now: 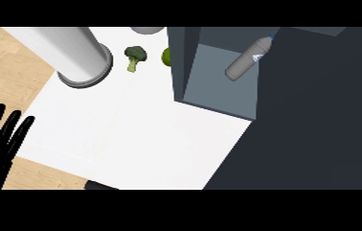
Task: Pick up the bottled water, place it into the cabinet and close the cabinet
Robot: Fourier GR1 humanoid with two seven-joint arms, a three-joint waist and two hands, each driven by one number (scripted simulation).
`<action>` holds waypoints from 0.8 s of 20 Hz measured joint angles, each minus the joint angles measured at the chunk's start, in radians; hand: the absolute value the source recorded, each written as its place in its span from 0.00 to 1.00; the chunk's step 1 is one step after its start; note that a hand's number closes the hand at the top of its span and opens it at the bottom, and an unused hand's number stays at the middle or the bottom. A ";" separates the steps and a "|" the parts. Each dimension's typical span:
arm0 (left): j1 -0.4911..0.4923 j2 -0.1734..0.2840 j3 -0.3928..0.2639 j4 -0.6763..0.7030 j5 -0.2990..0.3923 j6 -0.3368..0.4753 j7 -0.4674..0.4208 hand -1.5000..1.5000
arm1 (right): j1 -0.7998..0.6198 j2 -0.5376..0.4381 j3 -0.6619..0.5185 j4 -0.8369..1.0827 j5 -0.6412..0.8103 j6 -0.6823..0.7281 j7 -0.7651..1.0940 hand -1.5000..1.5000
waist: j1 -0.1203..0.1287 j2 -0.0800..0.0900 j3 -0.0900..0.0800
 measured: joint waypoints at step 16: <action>-0.025 0.014 0.017 0.014 0.017 -0.036 0.007 0.00 | -0.078 0.075 -0.032 0.060 -0.100 -0.025 0.075 1.00 | 0.033 0.029 0.009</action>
